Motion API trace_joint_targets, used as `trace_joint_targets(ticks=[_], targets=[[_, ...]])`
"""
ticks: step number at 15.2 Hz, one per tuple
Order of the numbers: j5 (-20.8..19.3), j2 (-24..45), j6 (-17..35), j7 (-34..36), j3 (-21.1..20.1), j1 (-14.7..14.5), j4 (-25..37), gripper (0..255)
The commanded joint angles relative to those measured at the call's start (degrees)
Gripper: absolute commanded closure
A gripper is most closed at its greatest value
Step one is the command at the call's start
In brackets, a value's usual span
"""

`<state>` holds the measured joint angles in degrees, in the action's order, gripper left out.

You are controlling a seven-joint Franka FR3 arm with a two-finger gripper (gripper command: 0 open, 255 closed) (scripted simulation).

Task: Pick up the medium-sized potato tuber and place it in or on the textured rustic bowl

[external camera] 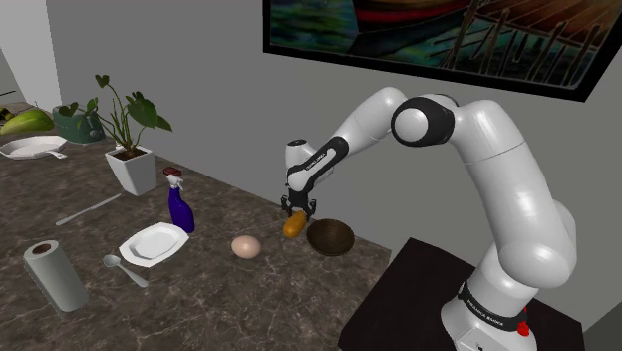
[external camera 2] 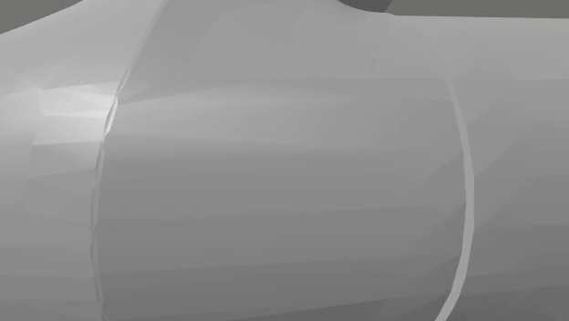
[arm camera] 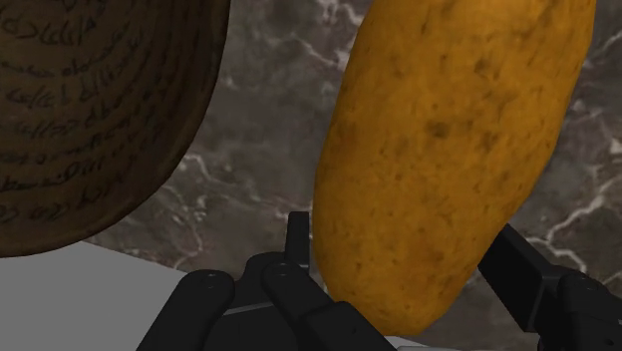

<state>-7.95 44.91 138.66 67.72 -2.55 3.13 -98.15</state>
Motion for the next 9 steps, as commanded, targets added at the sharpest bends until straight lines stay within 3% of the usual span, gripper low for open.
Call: trace_joint_targets(ticks=[1,9], targets=[[0.01,0.02,-0.01,0.00,-0.03,-0.02,-0.03,255],[0.30,-3.71,-2.55,-0.30,-0.31,0.16,-1.21,255]])
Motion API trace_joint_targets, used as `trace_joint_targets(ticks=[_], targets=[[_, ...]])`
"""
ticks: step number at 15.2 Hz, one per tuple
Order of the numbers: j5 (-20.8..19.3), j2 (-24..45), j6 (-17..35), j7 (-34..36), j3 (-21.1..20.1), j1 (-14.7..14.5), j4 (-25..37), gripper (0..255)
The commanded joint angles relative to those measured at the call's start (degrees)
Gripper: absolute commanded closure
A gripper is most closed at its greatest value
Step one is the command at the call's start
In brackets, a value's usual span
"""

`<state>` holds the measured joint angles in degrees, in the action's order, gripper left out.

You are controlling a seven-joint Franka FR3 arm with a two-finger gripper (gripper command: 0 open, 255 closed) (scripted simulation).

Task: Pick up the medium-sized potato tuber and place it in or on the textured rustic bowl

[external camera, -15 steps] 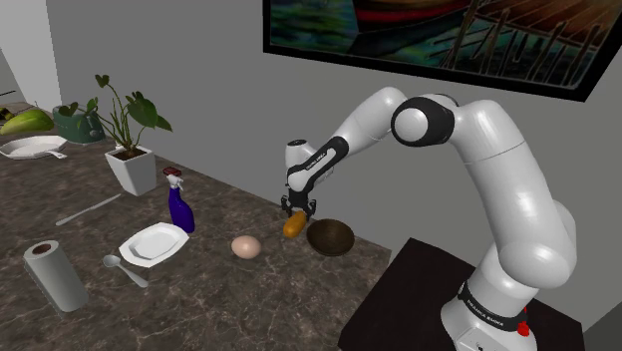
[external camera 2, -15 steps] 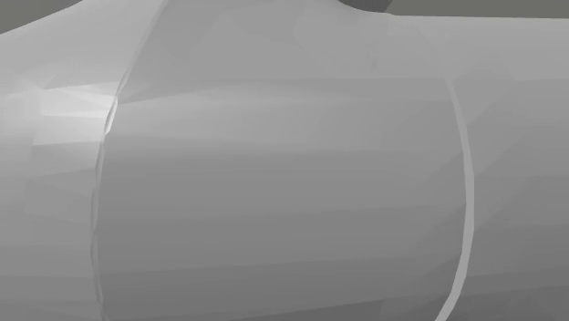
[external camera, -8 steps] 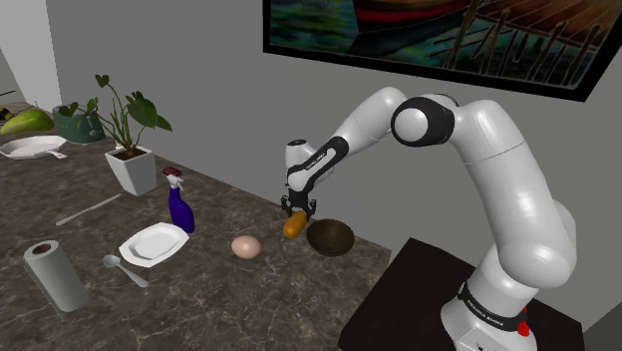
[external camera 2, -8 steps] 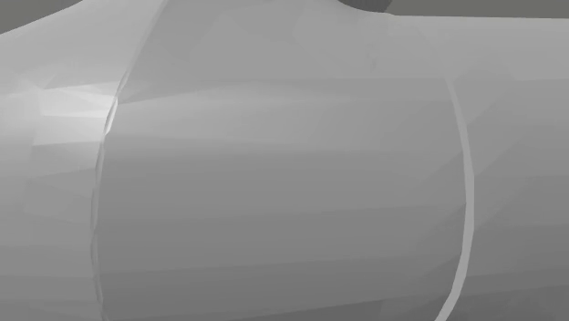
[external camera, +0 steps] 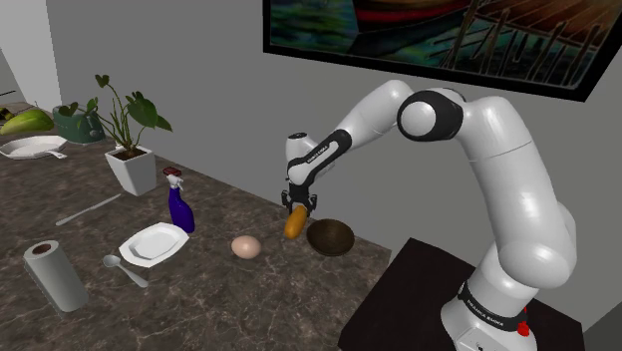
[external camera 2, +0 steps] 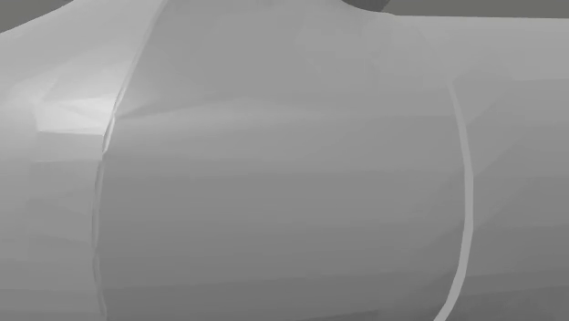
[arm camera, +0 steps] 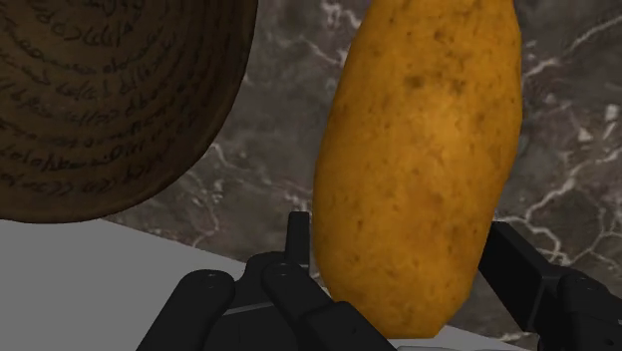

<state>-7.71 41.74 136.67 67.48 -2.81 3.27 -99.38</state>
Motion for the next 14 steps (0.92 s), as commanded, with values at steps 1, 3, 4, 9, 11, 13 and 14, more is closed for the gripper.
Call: trace_joint_targets(ticks=[1,3,4,9,11,13,14], targets=[[0.12,-1.14,-1.02,-0.11,-0.10,0.05,-0.13,255],[0.23,-2.32,-1.95,-0.22,-0.20,0.11,-0.38,255],[0.29,-2.90,-2.42,-0.28,-0.24,0.14,-0.49,255],[0.58,-5.69,-4.87,-0.58,-0.46,0.27,-0.82,255],[0.70,-6.76,-5.90,-0.70,-0.55,0.32,-0.86,255],[0.82,-7.80,-6.94,-0.82,-0.62,0.37,-0.85,255],[0.88,-8.31,-7.47,-0.88,-0.66,0.39,-0.83,255]])
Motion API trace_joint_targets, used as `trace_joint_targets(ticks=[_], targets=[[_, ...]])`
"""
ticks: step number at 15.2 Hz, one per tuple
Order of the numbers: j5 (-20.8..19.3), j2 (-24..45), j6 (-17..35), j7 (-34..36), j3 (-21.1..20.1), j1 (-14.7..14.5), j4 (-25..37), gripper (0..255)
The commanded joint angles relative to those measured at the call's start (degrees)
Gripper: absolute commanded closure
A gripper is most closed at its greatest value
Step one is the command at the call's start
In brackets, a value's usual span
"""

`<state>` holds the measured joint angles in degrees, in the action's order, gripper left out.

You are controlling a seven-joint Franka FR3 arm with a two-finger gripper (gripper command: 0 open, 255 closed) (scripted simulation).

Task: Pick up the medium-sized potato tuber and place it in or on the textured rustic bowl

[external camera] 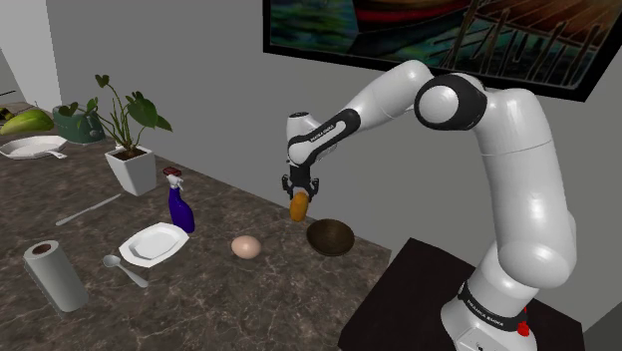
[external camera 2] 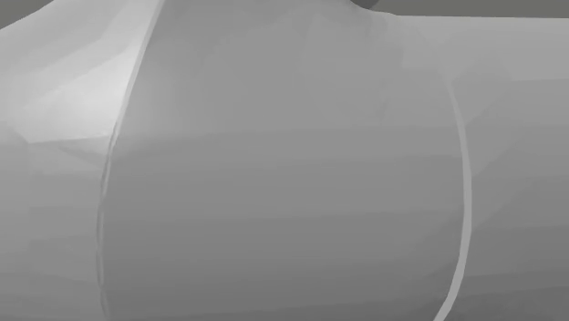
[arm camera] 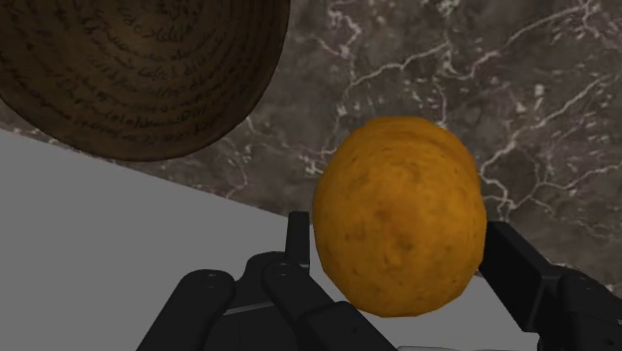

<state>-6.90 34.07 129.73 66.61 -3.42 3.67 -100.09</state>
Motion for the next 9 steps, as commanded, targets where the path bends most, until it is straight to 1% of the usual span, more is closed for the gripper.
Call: trace_joint_targets(ticks=[1,9], targets=[[0.12,-1.14,-1.07,-0.08,-0.09,0.02,-0.08,255],[0.58,-4.73,-5.34,-0.55,-0.35,0.16,0.62,255]])
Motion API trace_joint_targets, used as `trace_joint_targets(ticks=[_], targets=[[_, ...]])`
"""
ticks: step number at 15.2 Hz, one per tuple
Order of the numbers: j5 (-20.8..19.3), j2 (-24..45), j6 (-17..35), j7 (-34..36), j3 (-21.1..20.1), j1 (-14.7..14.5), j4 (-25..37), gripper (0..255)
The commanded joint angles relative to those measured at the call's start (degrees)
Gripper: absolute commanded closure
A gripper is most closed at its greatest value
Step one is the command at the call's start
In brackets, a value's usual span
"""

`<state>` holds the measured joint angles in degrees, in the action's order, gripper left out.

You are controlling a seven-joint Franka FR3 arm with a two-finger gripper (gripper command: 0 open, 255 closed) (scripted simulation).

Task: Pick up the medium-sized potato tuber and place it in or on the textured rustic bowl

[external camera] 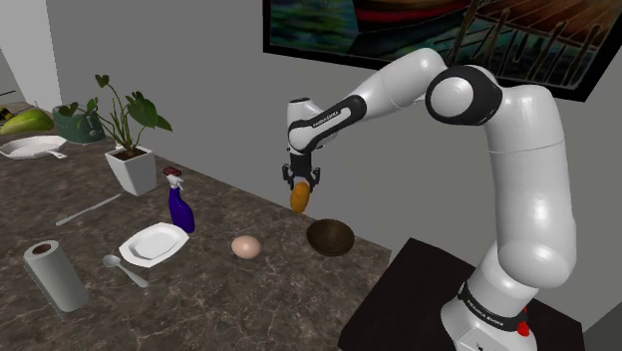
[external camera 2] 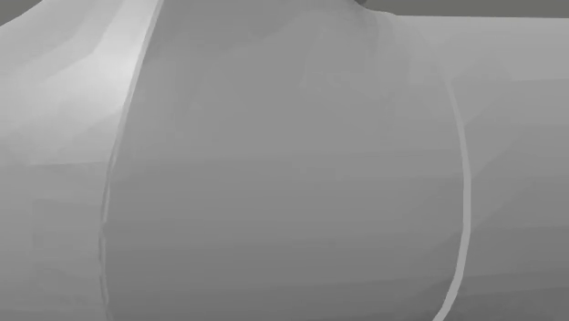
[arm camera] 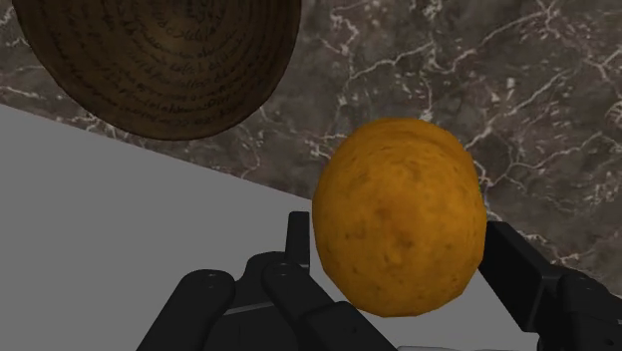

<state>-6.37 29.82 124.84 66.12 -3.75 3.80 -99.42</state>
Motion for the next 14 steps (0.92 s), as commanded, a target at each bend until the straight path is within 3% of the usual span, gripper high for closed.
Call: trace_joint_targets(ticks=[1,12,14], targets=[[0.09,-2.65,0.81,-0.15,-0.03,0.27,-3.46,255],[0.93,-25.36,10.62,-2.46,0.42,2.65,-35.75,255],[0.68,-24.15,12.13,-2.22,0.48,2.63,-36.06,255]])
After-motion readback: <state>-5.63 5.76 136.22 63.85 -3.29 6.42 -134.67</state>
